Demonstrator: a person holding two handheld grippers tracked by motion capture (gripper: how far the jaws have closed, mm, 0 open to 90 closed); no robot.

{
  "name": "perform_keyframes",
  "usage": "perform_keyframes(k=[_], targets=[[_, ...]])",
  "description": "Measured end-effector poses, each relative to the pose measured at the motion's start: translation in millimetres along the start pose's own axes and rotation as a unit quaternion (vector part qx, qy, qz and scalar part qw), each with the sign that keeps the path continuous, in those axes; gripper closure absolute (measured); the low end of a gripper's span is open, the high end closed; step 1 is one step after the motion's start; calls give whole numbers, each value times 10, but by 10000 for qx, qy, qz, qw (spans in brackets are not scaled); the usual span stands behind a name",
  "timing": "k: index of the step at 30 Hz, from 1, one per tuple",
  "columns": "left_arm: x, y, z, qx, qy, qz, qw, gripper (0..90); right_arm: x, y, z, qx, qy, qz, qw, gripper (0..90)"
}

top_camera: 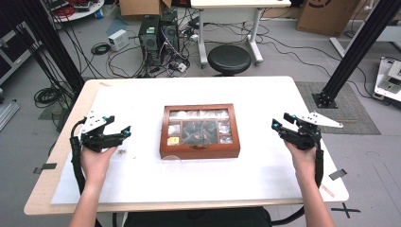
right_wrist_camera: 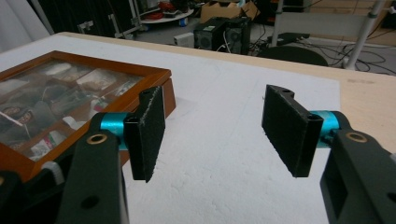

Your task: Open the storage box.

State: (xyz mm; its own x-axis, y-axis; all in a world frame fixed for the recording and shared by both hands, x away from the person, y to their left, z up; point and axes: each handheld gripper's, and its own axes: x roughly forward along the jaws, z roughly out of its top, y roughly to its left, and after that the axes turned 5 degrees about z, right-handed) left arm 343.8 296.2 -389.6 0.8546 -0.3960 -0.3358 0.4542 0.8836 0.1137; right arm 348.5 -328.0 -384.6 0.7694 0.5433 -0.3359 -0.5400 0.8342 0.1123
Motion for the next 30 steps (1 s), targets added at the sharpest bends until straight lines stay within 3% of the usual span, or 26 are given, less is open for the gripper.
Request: perform_keyframes(k=[4, 6, 8, 10, 12, 16, 22, 30], targets=[[-77, -92, 103, 84, -468, -297, 9984, 260, 3, 9, -9, 83, -74, 169, 9998, 389], [-78, -100, 103, 51, -496, -332, 9982, 260, 20, 17, -10, 31, -92, 223, 9997, 389], [-74, -106, 96, -118, -557, -440, 9974, 259, 32, 18, -8, 17, -83, 239, 9997, 386], [-79, -95, 94, -356, -546, -595, 9961, 260, 65, 33, 21, 86, 105, 212, 9997, 298], [-91, -84, 94, -478, -535, -719, 9948, 260, 74, 48, 43, 67, 151, 264, 9995, 295], [-153, -82, 95, -408, -609, -599, 9955, 247, 77, 93, 77, -19, 128, 259, 9996, 274], [-196, -47, 60, -431, -524, -623, 9957, 231, 128, 192, 112, -251, 202, 364, 9988, 264], [-227, -5, 24, -467, -540, -616, 9955, 231, 164, 215, 106, -219, 280, 480, 9982, 262]])
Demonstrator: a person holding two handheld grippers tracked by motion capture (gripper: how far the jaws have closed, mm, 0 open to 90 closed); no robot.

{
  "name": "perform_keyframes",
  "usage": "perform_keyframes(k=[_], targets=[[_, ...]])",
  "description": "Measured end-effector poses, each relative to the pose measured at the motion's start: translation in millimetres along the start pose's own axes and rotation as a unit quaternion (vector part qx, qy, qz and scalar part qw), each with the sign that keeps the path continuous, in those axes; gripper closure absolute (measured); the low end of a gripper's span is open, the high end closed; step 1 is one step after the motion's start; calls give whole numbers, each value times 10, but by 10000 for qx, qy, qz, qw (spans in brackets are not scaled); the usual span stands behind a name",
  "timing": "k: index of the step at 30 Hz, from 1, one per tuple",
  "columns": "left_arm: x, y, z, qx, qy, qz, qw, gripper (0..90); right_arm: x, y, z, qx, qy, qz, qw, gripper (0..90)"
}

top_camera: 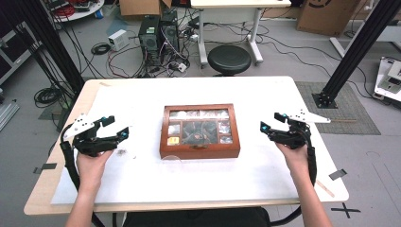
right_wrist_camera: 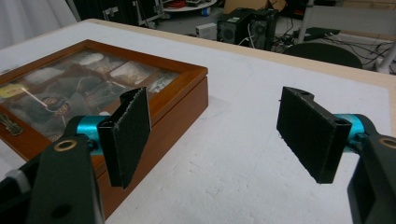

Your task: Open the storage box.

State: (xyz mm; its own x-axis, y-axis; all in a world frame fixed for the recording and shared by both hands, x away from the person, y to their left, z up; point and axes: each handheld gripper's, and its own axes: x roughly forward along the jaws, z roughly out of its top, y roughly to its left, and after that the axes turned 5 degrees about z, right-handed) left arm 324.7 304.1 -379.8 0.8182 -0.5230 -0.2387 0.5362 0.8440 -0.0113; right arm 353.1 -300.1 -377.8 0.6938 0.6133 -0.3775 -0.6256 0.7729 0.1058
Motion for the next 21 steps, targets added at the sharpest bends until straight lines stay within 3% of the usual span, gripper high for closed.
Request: perform_keyframes(k=[12, 21], targets=[[-39, 58, -34, -58, 20, 51, 10000, 230, 133, 124, -38, -199, 270, 350, 9988, 263], [-59, 104, -62, -143, -27, 80, 9999, 231, 241, 331, -90, -432, 537, 729, 9950, 266]])
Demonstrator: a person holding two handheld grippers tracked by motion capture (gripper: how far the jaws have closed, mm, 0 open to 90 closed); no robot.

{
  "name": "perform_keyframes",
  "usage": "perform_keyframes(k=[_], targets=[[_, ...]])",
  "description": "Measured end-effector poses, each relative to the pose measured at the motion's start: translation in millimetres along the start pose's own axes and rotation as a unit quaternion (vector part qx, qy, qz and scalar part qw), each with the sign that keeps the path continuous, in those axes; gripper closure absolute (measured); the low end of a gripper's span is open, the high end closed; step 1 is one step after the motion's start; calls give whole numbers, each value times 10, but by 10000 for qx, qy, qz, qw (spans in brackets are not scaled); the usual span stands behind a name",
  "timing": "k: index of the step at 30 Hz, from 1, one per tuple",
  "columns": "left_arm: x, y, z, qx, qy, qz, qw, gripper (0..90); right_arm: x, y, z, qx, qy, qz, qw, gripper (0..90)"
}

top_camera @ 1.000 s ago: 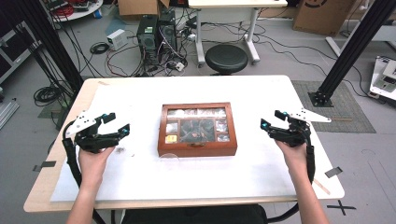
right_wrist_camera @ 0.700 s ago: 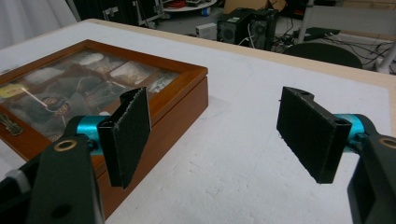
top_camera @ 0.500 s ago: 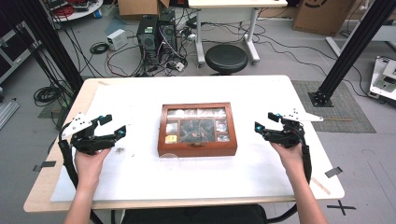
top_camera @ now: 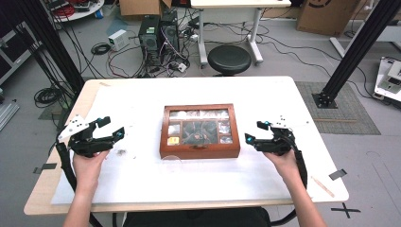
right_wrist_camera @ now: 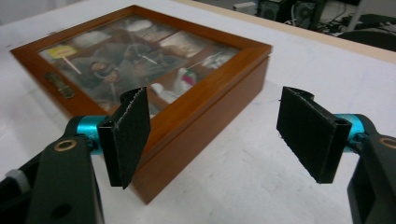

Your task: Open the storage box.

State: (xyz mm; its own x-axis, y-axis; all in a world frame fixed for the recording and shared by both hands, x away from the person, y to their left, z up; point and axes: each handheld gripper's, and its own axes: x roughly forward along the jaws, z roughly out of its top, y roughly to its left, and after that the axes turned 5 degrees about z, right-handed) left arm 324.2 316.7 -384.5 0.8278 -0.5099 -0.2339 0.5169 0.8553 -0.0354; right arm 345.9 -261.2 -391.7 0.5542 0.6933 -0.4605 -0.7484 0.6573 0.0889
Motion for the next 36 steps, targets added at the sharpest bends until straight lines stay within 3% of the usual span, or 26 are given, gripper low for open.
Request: perform_keyframes(k=[10, 21, 31, 36], targets=[[-13, 20, -16, 23, 31, 49, 10000, 231, 79, 170, -90, -145, 273, 234, 9992, 270], [-9, 18, -36, 19, 78, 81, 9999, 231, 141, 264, -147, -253, 489, 323, 9980, 274], [-16, 27, -47, 17, 103, 99, 9999, 231, 186, 219, -177, -89, 683, 388, 9969, 296], [-10, 27, -51, -2, 118, 103, 9999, 231, 207, 216, -187, -133, 763, 450, 9960, 318]])
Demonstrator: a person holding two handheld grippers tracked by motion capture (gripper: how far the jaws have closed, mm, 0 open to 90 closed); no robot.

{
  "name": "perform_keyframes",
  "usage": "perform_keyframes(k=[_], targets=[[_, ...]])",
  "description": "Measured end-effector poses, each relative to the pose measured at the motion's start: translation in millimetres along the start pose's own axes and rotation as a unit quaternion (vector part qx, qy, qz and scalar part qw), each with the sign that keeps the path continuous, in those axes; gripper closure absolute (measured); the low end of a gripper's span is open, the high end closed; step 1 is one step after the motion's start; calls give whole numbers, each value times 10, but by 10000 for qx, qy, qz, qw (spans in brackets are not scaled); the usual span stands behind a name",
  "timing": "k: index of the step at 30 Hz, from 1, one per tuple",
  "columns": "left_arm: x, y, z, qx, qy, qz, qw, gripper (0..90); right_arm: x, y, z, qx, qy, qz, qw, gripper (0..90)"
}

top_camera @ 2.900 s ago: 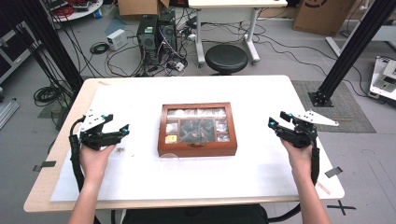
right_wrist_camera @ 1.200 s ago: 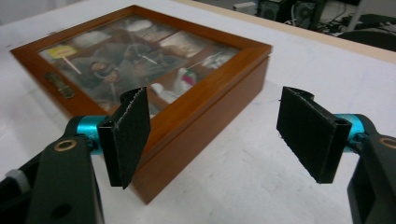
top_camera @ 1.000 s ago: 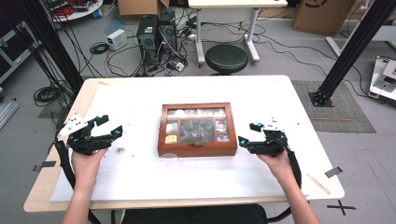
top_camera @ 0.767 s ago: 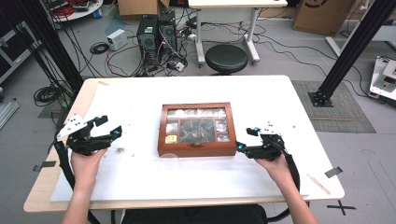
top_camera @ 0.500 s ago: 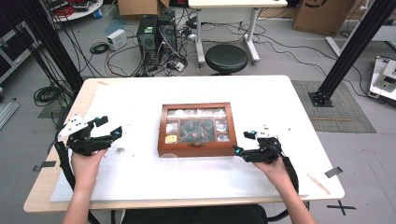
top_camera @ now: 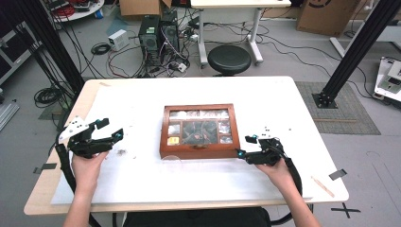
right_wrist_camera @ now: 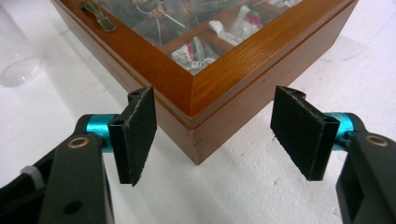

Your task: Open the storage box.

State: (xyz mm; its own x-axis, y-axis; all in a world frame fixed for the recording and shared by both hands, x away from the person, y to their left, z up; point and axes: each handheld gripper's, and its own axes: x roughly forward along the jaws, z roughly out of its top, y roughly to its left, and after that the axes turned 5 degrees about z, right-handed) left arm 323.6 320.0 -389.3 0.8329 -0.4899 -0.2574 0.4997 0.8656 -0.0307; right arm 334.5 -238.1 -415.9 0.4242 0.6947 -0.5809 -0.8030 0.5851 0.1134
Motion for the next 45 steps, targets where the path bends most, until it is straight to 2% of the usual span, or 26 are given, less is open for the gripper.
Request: perform_keyframes(k=[4, 12, 28, 35, 45], targets=[[0, 6, -5, -47, 21, -1, 10000, 231, 25, 18, 3, -17, 74, 19, 10000, 334], [5, 3, -8, -14, 52, -4, 10000, 231, 84, 35, 1, -71, 239, 88, 9997, 372], [23, 0, -21, -26, 114, -14, 9999, 231, 136, 36, -2, -94, 387, 142, 9991, 432], [27, -4, -27, -37, 137, -11, 9999, 231, 156, 29, -5, -91, 462, 94, 9988, 446], [35, -8, -31, -54, 161, -14, 9999, 231, 129, 47, 5, -213, 380, 12, 9990, 493]])
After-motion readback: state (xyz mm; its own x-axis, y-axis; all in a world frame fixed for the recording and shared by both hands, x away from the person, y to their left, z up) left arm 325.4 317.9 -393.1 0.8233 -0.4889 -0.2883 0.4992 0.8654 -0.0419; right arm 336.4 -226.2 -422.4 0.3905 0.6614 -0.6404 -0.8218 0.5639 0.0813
